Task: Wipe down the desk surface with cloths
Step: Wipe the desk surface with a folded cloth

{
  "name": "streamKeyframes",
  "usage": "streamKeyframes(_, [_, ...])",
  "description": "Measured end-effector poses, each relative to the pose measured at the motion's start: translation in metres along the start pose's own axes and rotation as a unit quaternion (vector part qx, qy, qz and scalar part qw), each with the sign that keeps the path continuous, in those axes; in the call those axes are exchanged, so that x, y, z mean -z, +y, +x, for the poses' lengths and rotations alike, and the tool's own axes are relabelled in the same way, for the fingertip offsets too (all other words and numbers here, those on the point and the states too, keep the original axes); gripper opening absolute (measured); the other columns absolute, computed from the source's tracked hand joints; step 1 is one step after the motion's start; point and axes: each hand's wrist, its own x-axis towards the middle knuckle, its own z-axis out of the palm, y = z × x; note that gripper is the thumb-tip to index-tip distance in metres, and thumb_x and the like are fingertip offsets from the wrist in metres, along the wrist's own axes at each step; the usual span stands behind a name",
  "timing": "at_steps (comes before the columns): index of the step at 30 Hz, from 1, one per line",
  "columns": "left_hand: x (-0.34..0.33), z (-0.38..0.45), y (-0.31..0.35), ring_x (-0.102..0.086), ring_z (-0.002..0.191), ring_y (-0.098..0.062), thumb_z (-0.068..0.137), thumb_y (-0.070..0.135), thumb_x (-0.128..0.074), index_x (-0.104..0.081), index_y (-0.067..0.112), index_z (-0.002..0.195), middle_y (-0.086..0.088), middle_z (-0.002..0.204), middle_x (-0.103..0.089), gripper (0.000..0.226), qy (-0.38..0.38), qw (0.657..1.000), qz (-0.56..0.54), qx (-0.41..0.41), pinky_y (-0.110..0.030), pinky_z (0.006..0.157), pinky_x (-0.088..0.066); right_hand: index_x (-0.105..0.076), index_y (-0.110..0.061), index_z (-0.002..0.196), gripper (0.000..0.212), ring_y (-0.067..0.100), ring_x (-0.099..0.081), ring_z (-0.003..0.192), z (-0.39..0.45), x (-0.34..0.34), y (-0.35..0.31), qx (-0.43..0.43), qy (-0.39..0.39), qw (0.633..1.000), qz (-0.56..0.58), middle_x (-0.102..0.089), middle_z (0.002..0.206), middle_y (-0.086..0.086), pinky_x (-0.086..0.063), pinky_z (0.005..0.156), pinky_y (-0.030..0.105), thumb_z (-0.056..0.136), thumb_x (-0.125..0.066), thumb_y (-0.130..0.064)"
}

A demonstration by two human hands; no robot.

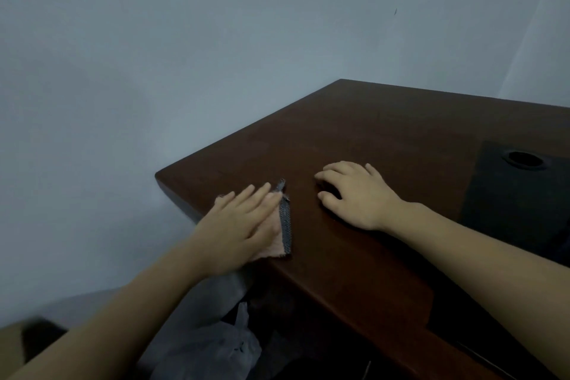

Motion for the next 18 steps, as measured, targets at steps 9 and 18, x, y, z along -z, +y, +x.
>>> streamKeyframes(9, [0.013,0.037,-0.112,0.002,0.156,-0.015,0.072,0.088,0.016,0.003,0.038,0.160,0.009,0.168,0.006,0.102,-0.025,0.997,0.012,0.076,-0.039,0.124,0.000,-0.028,-0.038,0.158,0.053,0.020,-0.008,0.156,0.026,-0.010,0.005,0.008,-0.031,0.999,0.025,-0.019,0.168,-0.009,-0.002,0.125,0.054,0.107,-0.033,-0.051])
streamKeyframes(18, [0.020,0.065,-0.155,0.006,0.154,-0.012,0.063,0.096,0.014,0.004,0.039,0.158,0.012,0.166,0.009,0.111,-0.038,0.997,-0.003,0.067,-0.039,0.125,-0.001,-0.026,-0.038,0.158,0.053,0.018,-0.006,0.156,0.026,-0.010,0.003,0.004,-0.033,0.999,0.021,-0.018,0.167,-0.010,-0.002,0.126,0.053,0.106,-0.032,-0.051])
